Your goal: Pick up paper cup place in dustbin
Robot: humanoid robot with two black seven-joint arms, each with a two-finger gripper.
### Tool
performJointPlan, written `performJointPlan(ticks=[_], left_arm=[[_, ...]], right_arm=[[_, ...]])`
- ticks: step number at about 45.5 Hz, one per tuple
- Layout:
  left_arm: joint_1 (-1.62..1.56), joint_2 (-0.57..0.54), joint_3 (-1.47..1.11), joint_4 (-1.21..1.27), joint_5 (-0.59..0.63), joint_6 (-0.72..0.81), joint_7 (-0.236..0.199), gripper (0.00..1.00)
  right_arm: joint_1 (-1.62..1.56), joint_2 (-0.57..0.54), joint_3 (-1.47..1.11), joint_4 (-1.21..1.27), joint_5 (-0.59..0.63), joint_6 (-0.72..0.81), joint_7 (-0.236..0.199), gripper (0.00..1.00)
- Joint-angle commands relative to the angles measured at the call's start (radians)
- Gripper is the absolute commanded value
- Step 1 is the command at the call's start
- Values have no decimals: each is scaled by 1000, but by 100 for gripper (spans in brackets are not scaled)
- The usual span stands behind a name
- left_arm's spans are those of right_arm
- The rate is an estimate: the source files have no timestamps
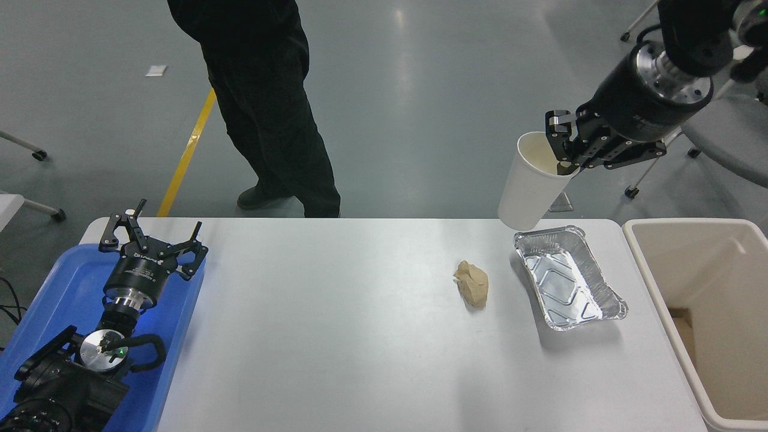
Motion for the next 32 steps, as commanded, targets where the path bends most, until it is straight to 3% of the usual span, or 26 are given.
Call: performJointPlan(ticks=[1,19,32], left_arm=[[1,0,0,0,0,0,0,99],[2,0,-3,0,0,0,-1,99],[2,0,-3,0,0,0,-1,99]], right_arm=[[39,-12,-13,1,1,18,-1,0],[22,-58,-237,-57,-2,18,-1,0],[-129,-251,-404,-194,-20,-36,-1,0]])
